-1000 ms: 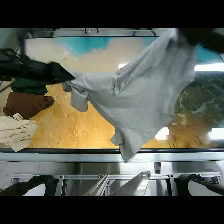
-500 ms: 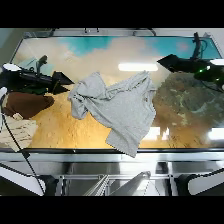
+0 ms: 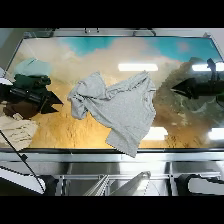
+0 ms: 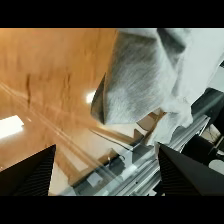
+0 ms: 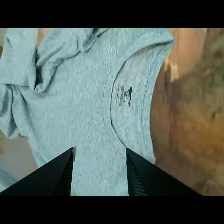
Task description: Fold the shirts.
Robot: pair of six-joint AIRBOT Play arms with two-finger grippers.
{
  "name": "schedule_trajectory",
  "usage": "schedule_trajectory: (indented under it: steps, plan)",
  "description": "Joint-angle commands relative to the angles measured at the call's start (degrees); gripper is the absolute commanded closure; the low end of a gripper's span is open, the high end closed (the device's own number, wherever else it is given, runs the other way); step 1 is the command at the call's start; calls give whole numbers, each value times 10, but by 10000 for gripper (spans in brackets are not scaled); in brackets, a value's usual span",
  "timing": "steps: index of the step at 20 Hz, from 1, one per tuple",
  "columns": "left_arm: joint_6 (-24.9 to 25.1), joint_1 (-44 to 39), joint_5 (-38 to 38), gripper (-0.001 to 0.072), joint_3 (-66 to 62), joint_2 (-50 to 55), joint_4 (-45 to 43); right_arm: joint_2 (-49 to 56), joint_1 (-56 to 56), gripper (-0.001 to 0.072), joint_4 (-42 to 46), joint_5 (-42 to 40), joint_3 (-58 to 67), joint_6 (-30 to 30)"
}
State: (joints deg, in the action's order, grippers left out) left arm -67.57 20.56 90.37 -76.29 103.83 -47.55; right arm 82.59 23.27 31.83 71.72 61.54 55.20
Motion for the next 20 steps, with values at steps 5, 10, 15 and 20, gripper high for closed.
schedule_trajectory:
  steps: [5,10,15,20]
  plan:
    - [47,-93,-98,7,49,41,55,-145,-5,271,4,-31,-179,30]
    - [46,-152,-84,264,-13,78,55,-188,-6,199,8,-25,-254,68]
    - [49,-117,8,689,-36,76,56,-190,-30,199,103,-87,-342,147]
    - [52,-78,12,689,0,43,55,-123,-164,211,12,-188,-382,158]
